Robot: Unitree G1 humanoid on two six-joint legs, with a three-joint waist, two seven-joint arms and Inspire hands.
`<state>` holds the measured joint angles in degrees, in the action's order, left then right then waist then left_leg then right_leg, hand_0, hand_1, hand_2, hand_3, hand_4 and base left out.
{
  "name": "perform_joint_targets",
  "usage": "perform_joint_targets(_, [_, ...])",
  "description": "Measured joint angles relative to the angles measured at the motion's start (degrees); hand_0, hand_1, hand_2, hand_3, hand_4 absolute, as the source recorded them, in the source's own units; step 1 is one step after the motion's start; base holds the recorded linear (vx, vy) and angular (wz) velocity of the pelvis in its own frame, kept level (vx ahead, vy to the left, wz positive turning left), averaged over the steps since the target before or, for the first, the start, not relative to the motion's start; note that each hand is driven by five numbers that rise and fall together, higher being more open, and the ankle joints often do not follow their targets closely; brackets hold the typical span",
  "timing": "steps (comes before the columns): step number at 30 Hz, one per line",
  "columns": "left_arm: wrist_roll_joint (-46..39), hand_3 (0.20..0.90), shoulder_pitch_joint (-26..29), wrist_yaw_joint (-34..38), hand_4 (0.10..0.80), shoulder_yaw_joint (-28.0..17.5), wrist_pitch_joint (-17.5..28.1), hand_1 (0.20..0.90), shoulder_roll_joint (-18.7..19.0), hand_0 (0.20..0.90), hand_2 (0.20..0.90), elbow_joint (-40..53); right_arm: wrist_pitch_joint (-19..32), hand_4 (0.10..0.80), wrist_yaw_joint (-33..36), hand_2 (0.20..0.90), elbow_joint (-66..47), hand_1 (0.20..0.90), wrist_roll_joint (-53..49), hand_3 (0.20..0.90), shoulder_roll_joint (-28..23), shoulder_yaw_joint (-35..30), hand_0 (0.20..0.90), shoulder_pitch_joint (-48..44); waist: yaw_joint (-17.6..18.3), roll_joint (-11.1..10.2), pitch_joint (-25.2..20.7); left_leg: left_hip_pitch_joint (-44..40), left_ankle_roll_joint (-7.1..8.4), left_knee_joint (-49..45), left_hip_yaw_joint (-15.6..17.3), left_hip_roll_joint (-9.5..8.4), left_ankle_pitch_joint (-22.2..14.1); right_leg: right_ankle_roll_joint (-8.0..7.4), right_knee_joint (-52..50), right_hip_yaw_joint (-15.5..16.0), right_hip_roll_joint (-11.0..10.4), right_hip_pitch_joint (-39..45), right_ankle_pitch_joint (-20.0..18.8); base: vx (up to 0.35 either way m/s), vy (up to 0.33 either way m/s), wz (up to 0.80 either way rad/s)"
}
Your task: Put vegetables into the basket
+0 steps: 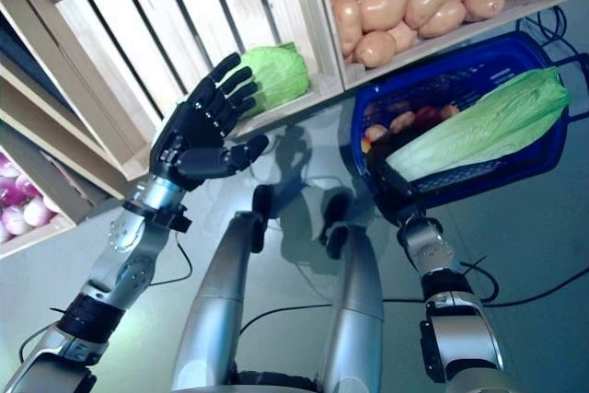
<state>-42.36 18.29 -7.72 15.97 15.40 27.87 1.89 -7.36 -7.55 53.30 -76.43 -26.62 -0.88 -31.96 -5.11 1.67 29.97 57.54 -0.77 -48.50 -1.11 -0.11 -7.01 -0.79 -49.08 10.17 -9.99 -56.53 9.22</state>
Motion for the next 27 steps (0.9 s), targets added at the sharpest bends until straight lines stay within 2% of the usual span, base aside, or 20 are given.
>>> perform_joint_targets(11, [-0.07,0.900,-0.04,-0.19,0.800,-0.08,-0.17,0.900,2.21,0.900,0.900,0.00,0.02,0.400,2.61,0.300,-0.36,0.300,-0.54,0.300,-0.34,-0.02,0.300,0.15,-0.36,-0.11,0.02,-0.88,-0.02,0.69,0.03,0.06,-0.13,-0.37,1.29,-0.03,0.28,1.13,0.07,0.034,-0.051,-0.01])
perform_joint_targets(25, [-0.72,0.900,0.11,-1.61,0.800,-0.30,-2.18,0.900,2.33,0.900,0.900,0.00,-1.73,0.400,10.33,0.300,0.92,0.300,-0.75,0.300,-1.45,-0.16,0.300,-4.03,-0.40,-0.34,0.05,-1.11,-0.32,1.29,0.59,0.08,-0.25,-0.58,1.93,-0.21,0.15,1.27,-0.07,0.007,-0.011,0.00])
perform_joint_targets(26, [-0.73,0.900,0.09,-1.61,0.800,-0.30,-2.18,0.900,2.40,0.900,0.900,0.00,-1.73,0.576,10.90,0.564,0.92,0.564,-0.74,0.564,-1.55,-0.16,0.564,-4.31,-0.43,-0.34,0.05,-1.13,-0.25,1.19,0.59,0.08,-0.28,-0.57,1.83,-0.23,0.12,1.27,-0.08,0.000,0.000,0.00])
perform_joint_targets(27, [-0.76,0.900,0.06,-1.61,0.800,-0.30,-2.18,0.900,2.42,0.900,0.900,0.00,-1.73,0.800,11.07,0.900,0.92,0.900,-0.74,0.900,-1.71,-0.16,0.900,-4.49,-0.44,-0.34,0.05,-1.13,-0.25,1.14,0.59,0.08,-0.27,-0.57,1.76,-0.23,0.09,1.27,-0.08,0.000,0.000,0.00])
